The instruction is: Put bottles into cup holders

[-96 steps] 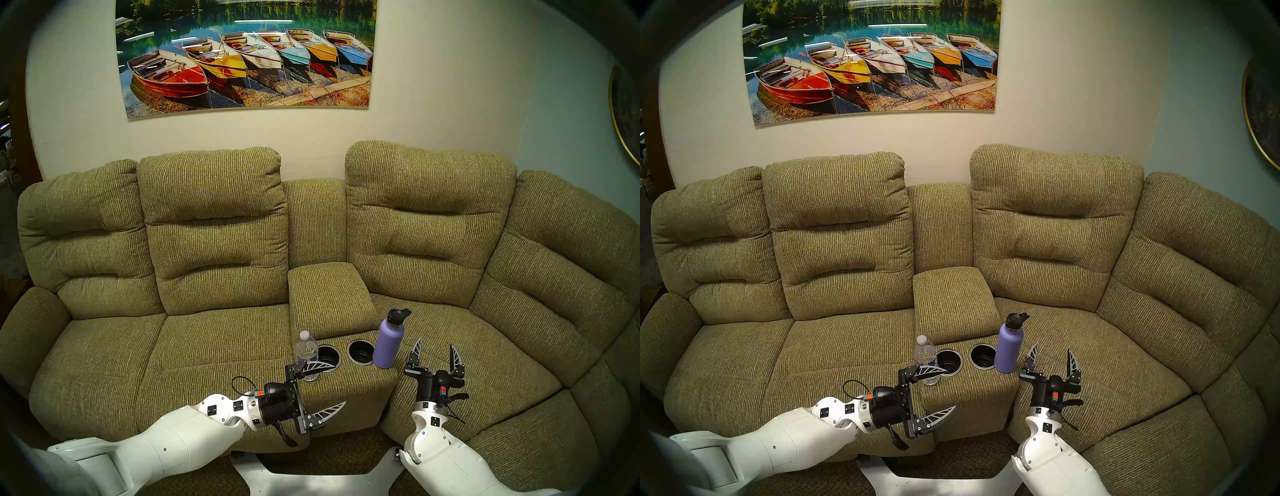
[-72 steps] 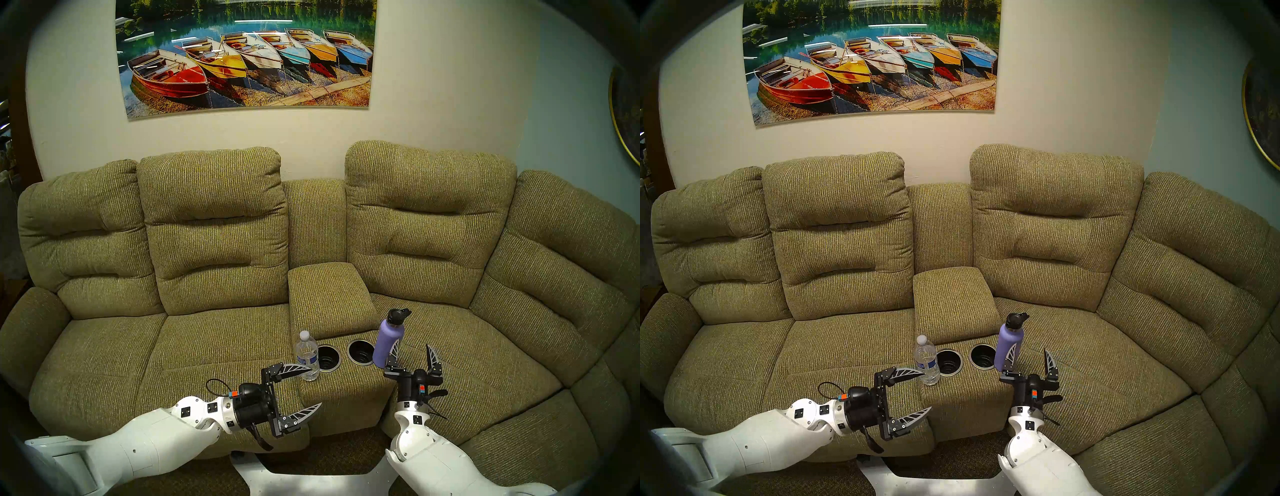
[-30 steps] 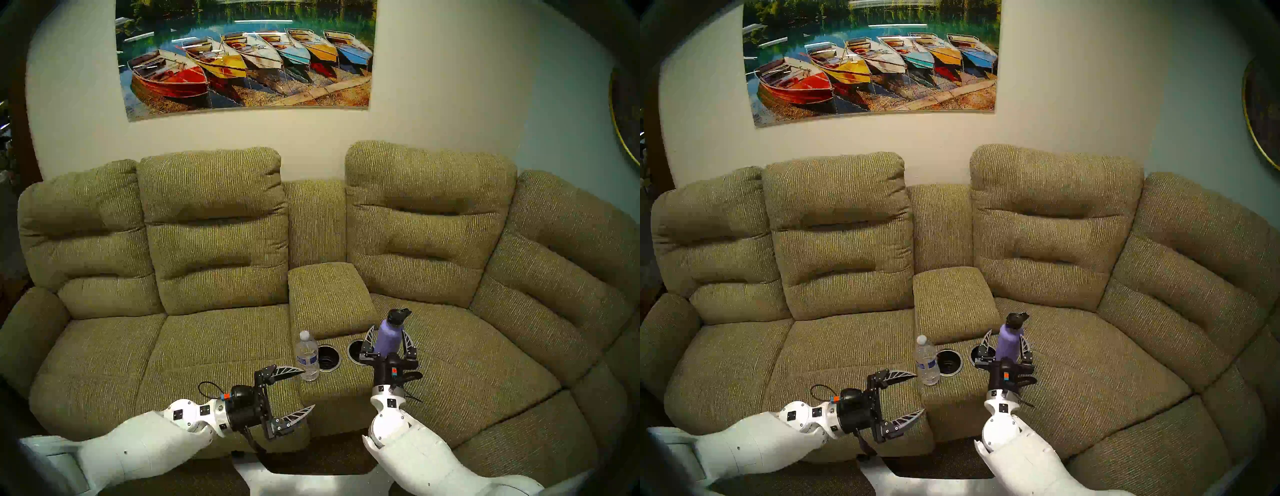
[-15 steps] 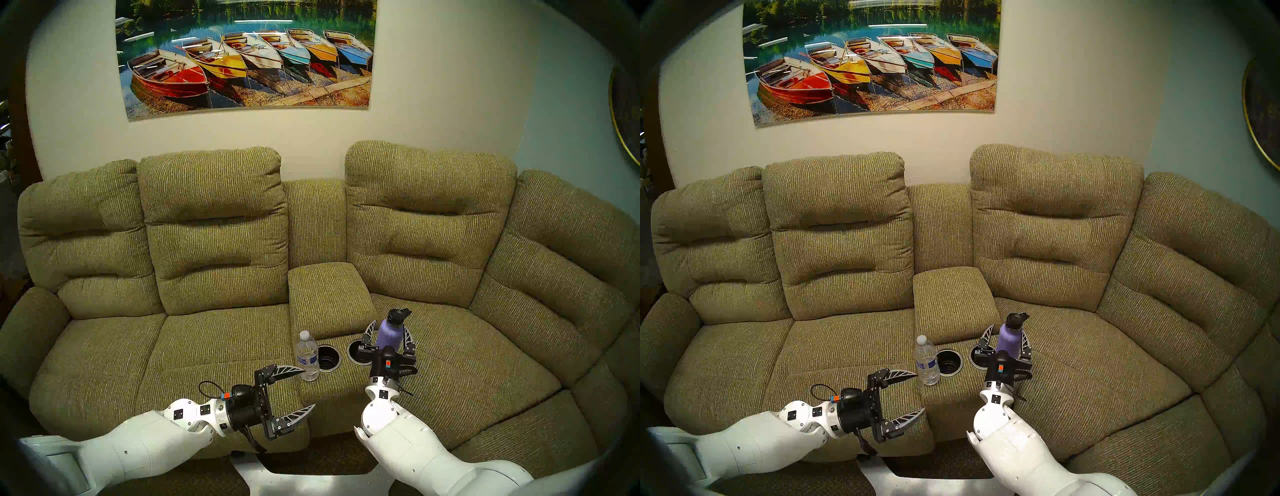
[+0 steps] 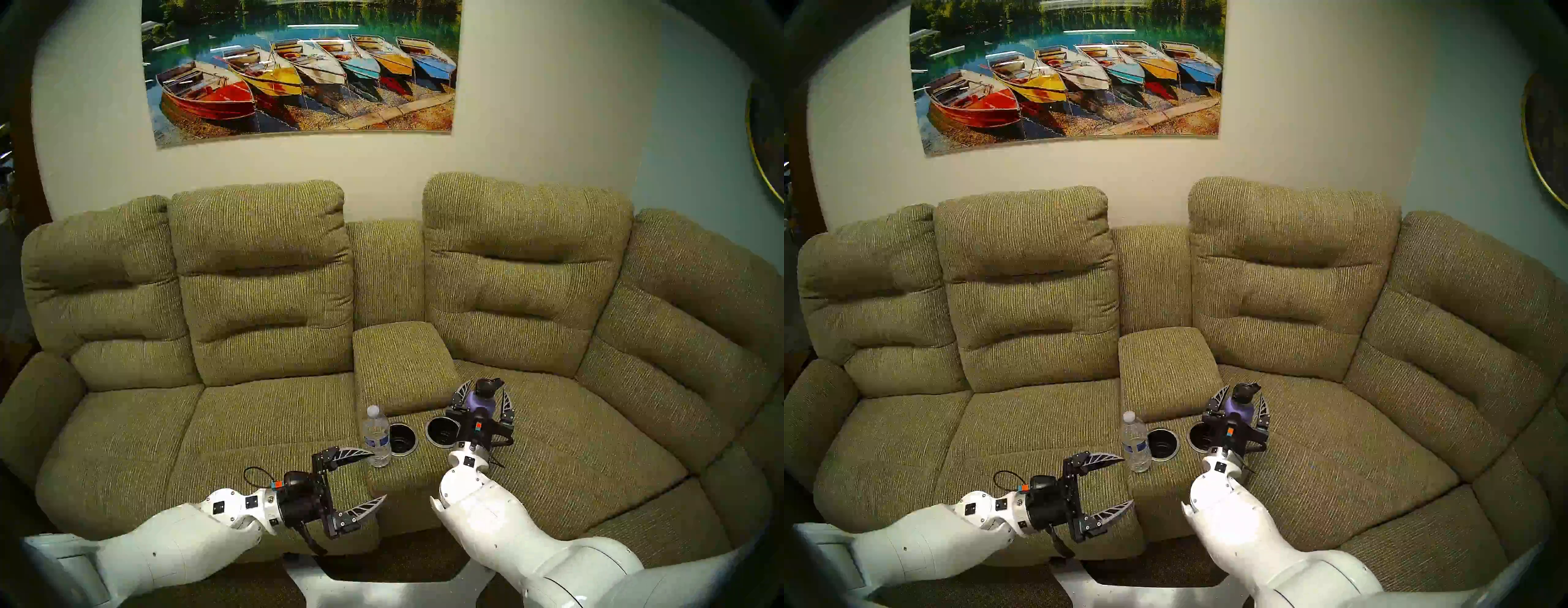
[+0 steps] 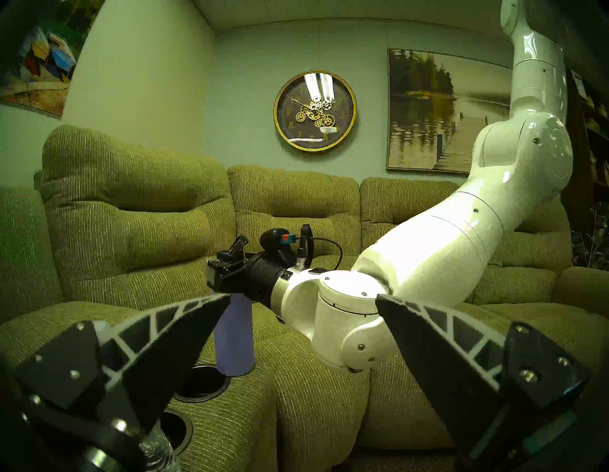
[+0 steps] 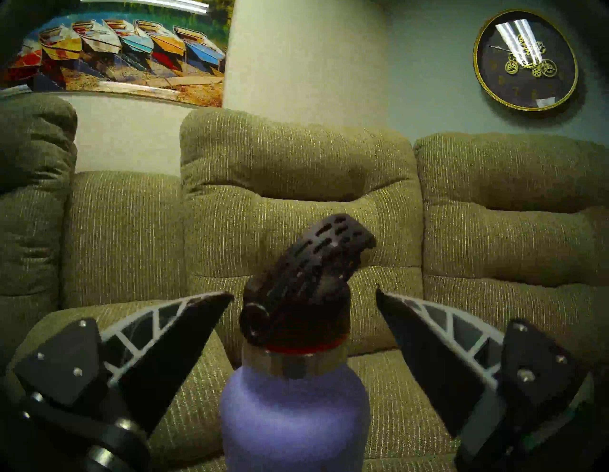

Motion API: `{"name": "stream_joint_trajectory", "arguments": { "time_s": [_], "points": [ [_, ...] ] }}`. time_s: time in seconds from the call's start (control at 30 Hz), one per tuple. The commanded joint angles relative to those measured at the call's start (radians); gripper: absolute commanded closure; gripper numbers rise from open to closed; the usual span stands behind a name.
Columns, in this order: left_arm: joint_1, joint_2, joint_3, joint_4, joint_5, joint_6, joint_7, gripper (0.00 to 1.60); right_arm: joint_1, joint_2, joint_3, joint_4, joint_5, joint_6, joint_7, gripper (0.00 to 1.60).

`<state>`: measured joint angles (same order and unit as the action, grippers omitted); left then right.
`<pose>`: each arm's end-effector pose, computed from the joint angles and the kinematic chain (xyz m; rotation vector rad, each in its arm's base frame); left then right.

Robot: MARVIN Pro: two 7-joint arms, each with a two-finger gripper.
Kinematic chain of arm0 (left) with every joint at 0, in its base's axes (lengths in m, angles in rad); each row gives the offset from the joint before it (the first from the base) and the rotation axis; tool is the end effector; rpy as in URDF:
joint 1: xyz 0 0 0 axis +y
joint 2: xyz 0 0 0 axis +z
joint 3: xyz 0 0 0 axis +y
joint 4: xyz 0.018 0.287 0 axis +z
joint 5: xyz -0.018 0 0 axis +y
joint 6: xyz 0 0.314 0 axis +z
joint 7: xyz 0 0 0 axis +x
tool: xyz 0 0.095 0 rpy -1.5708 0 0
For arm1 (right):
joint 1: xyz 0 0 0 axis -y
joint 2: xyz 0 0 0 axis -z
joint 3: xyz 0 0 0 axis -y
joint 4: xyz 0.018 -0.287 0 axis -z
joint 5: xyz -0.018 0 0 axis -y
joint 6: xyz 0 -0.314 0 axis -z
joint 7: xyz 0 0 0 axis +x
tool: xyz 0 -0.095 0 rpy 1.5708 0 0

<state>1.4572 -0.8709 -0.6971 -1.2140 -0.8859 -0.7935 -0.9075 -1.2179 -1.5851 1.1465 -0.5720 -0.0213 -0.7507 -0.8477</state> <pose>0.2789 -0.0019 -0.4288 1.3339 -0.9285 1.5122 0.4268 0.0409 -0.4554 1.8028 -0.3480 2.1048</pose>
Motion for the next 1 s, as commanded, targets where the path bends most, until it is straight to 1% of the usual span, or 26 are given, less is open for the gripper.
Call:
{"name": "stream_joint_trajectory", "arguments": {
  "time_s": [0.0,0.1,0.2,0.23,0.27,0.33,0.37,0.4,0.43,0.47,0.53,0.63,0.8,0.97],
  "points": [
    [0.0,-0.001,-0.001,-0.012,-0.003,-0.003,-0.002,0.0,0.116,-0.041,0.025,0.063,0.019,0.025,0.015,0.0],
    [0.001,-0.001,-0.001,-0.012,-0.003,-0.003,-0.002,0.0,0.149,-0.061,0.041,0.129,0.032,0.042,0.009,0.0],
    [0.001,-0.001,-0.001,-0.013,-0.004,-0.003,-0.002,0.0,0.177,-0.074,0.05,0.19,0.042,0.032,0.002,0.0],
    [0.001,-0.001,-0.001,-0.013,-0.004,-0.003,-0.002,0.0,0.182,-0.079,0.057,0.204,0.047,0.027,-0.003,0.24],
    [0.001,-0.001,-0.001,-0.013,-0.004,-0.003,-0.002,0.0,0.186,-0.081,0.058,0.215,0.048,0.021,-0.001,0.78],
    [0.001,-0.001,-0.001,-0.013,-0.004,-0.003,-0.002,0.0,0.191,-0.086,0.068,0.228,0.062,-0.007,0.008,0.87],
    [0.0,-0.001,-0.001,-0.012,-0.004,-0.003,-0.002,0.0,0.194,-0.09,0.07,0.229,0.064,-0.016,0.01,0.99],
    [0.0,-0.001,-0.001,-0.012,-0.004,-0.003,-0.002,0.0,0.199,-0.093,0.068,0.233,0.059,-0.017,0.005,1.19],
    [0.0,-0.001,-0.001,-0.012,-0.003,-0.003,-0.002,0.0,0.204,-0.101,0.08,0.233,0.075,-0.03,0.012,1.23],
    [0.0,-0.001,0.0,-0.012,-0.003,-0.003,-0.002,0.0,0.211,-0.107,0.083,0.239,0.079,-0.033,0.011,1.38],
    [0.0,-0.002,0.0,-0.012,-0.003,-0.003,-0.002,0.0,0.223,-0.121,0.092,0.241,0.088,-0.034,0.001,1.6],
    [0.0,-0.002,0.0,-0.011,-0.003,-0.003,-0.002,0.0,0.231,-0.139,0.111,0.24,0.109,-0.058,-0.007,1.6],
    [0.0,-0.001,-0.001,-0.013,-0.004,-0.003,-0.002,0.0,0.237,-0.15,0.122,0.257,0.122,-0.106,-0.016,1.6],
    [0.001,0.0,-0.001,-0.014,-0.004,-0.003,-0.002,0.0,0.249,-0.159,0.14,0.286,0.149,-0.145,0.005,1.6]
  ]
}}
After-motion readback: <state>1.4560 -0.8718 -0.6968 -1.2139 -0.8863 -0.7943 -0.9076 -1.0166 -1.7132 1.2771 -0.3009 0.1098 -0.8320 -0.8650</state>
